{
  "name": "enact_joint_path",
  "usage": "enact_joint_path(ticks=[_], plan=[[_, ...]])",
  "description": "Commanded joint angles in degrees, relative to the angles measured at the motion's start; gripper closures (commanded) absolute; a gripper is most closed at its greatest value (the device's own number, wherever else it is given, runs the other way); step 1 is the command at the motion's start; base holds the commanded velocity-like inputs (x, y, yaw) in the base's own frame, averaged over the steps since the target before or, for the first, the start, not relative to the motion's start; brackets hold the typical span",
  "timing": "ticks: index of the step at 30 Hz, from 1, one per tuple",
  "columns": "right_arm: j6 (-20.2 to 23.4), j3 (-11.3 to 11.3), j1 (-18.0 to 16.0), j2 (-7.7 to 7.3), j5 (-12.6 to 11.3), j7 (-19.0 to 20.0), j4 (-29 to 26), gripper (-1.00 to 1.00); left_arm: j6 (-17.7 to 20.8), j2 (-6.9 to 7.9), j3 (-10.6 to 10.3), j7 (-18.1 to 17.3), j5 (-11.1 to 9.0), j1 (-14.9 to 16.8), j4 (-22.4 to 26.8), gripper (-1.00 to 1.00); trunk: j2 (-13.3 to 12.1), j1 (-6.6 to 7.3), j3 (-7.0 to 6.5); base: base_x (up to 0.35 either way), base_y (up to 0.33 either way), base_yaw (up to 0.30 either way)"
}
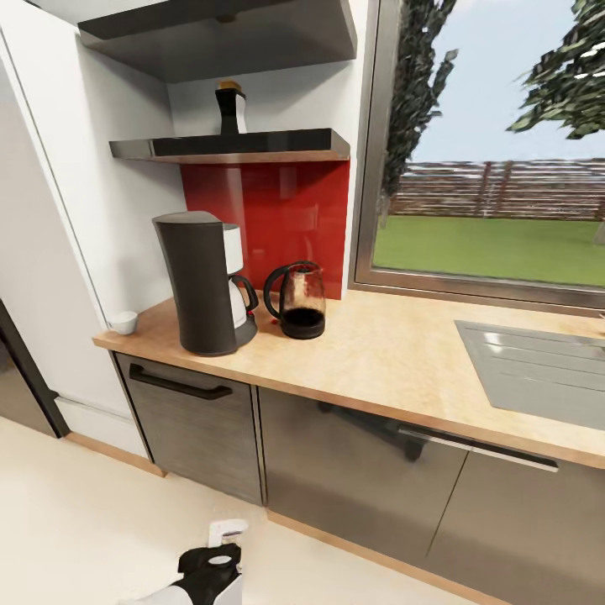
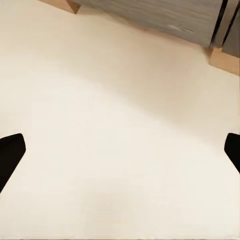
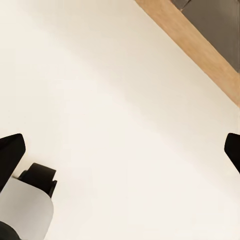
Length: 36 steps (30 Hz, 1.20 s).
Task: Set up a coffee station on the kitchen countertop: keep the coffee maker on the countertop, move the bottle of coffee from the kitchen shelf to the counter next to the coffee maker, place a paper coffee filter on top of the coffee maker, put the saucer next to the coffee maker with the coffee cup on the saucer, and place the electric kettle next to the coffee maker.
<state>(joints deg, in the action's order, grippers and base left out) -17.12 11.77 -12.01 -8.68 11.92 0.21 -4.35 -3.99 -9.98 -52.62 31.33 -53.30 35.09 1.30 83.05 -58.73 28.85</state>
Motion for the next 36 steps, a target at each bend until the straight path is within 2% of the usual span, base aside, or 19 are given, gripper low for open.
enact_joint_path(ticks=[1,5,9,11,14,20,36], plan=[[-0.2,-0.1,0.0,-0.02,0.4,0.0,0.0,-1.00,-0.2,-0.02,-0.5,0.1,-0.6,-0.5,0.0,-1.00,0.0,0.00,0.06,0.000,0.000,0.000],[-0.1,-0.1,0.0,-0.02,0.4,-0.5,-1.2,-1.00,-0.3,-0.02,-0.5,0.1,-0.7,-3.7,-0.3,-1.00,0.0,0.00,0.06,0.000,0.000,0.000],[-0.2,-0.2,0.0,0.41,0.3,-1.5,-6.1,-1.00,-2.0,-0.02,-0.4,-0.5,-0.8,-6.5,-1.3,-1.00,0.0,0.00,0.06,0.000,0.000,0.000],[-0.1,-0.1,0.0,0.55,0.3,-1.5,-9.3,-1.00,-2.3,-0.02,-0.2,-0.7,-0.8,-6.7,-1.4,-1.00,0.0,0.00,0.06,0.000,0.000,0.000],[-0.1,-0.1,0.0,0.51,0.3,-1.5,-11.2,-1.00,-2.4,-0.02,-0.1,-0.7,-0.9,-6.8,-1.4,-1.00,0.0,0.00,0.06,0.000,0.000,0.000],[-0.1,-0.1,0.0,0.21,0.3,-1.6,-11.4,-1.00,-2.4,-0.02,-0.1,-0.8,-1.9,-6.8,-1.4,-1.00,0.0,0.00,0.06,0.000,0.000,-0.054],[-0.1,0.1,0.0,0.24,0.3,-1.7,-11.2,-1.00,-2.4,-0.02,-0.1,-0.9,-2.1,-6.9,-1.4,-1.00,0.0,0.00,0.06,0.000,0.000,-0.266]])
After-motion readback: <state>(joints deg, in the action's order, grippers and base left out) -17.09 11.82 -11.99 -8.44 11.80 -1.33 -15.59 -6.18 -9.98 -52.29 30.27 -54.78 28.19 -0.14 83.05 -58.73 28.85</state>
